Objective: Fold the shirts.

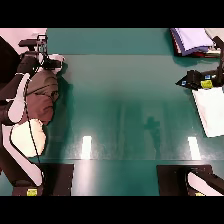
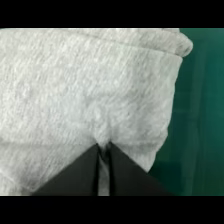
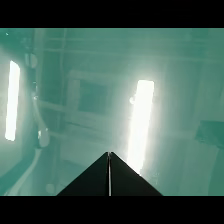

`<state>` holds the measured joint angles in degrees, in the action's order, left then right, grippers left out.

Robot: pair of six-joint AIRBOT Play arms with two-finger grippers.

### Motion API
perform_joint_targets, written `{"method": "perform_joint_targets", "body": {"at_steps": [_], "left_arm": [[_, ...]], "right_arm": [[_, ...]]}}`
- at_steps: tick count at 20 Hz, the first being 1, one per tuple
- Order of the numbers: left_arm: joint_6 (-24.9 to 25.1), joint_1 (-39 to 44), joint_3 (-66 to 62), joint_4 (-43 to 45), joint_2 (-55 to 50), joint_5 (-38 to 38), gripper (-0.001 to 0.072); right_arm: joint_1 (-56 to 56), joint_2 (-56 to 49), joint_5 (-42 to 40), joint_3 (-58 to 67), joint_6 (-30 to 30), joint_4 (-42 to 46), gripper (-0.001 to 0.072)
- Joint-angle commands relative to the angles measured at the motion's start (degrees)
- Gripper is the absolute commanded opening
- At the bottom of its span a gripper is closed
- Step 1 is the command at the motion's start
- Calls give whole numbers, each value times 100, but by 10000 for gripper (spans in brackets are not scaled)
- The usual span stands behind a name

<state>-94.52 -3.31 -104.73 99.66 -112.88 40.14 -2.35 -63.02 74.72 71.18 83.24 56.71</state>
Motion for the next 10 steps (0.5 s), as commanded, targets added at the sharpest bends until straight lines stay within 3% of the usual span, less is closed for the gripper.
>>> {"method": "perform_joint_targets", "body": {"at_steps": [1, 5, 10], "left_arm": [[26, -7, -2, 2, -20, 177, 21], [48, 0, -28, 2, 262, 372, 20], [205, 55, -686, -24, 1801, 400, 20]], "right_arm": [[-2, 4, 50, 4, 2, -15, 14], [0, 7, 9, 13, 2, -24, 14], [0, 2, -111, 1193, -2, 2, 14]]}}
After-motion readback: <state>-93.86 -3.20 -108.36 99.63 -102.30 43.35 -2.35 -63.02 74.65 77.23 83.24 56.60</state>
